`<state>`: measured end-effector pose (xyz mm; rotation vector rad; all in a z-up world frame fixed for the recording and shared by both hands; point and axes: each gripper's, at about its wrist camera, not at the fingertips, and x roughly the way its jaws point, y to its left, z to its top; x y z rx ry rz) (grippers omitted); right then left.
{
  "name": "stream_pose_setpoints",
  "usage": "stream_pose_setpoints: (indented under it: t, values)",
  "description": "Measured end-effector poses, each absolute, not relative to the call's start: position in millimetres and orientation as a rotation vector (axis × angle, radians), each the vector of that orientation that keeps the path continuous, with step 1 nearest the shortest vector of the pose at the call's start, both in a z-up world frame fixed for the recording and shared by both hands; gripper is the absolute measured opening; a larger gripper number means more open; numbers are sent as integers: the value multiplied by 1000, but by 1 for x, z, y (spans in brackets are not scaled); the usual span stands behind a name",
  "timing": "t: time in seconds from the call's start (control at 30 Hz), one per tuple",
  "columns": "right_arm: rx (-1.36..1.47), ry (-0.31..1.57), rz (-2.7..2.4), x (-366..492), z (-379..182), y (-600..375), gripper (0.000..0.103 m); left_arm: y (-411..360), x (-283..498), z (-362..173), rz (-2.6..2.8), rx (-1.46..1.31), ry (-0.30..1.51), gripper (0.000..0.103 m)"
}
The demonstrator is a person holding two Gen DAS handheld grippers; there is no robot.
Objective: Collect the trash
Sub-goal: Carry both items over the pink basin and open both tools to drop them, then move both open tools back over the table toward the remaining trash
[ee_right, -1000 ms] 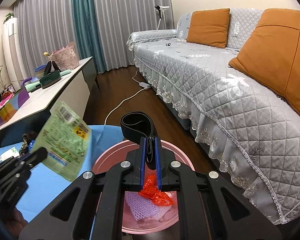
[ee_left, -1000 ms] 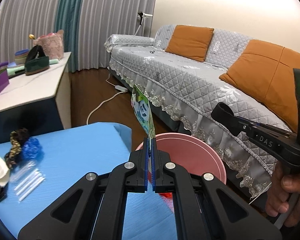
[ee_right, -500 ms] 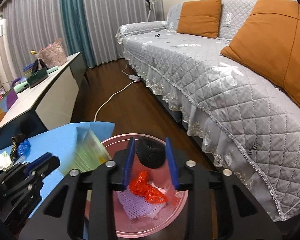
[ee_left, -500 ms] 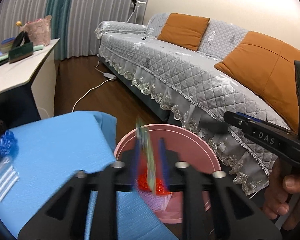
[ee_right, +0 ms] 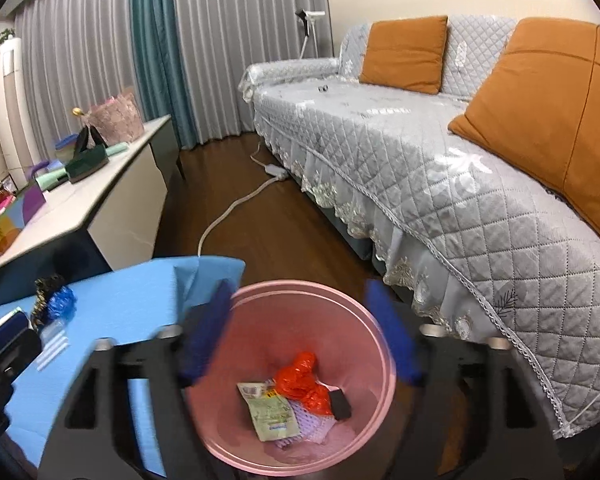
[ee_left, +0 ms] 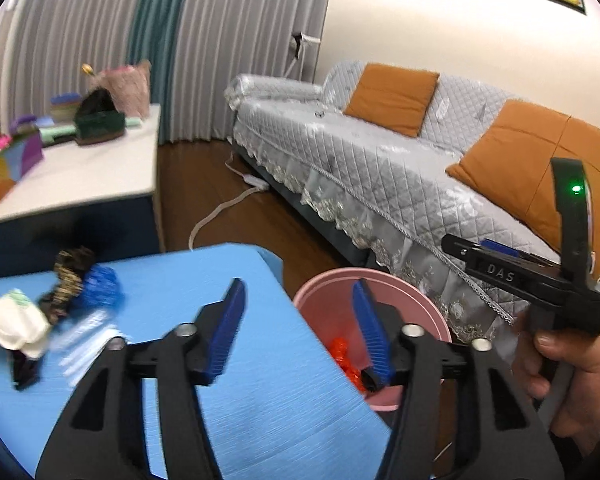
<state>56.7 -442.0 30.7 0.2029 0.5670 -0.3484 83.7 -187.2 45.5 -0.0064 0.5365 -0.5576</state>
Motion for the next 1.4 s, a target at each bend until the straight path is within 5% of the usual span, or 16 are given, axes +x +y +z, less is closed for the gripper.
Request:
stream_pose_setpoints:
  t: [0.17, 0.83, 0.93, 1.2, 1.4]
  values:
    - [191, 528, -277, 54, 42, -411, 98, -148, 59, 60, -465, 17, 450, 95]
    - [63, 567, -34, 84, 38, -283, 97, 9, 58, 22, -82, -104, 515, 94]
    - [46, 571, -4, 92, 34, -265, 91, 27, 62, 16, -51, -137, 530, 86]
    - [40, 617, 78, 113, 11, -235, 47, 44, 76, 9, -29, -160, 537, 64]
    - [79, 633, 125, 129, -4, -226, 35, 45, 91, 0, -46, -175, 545, 54]
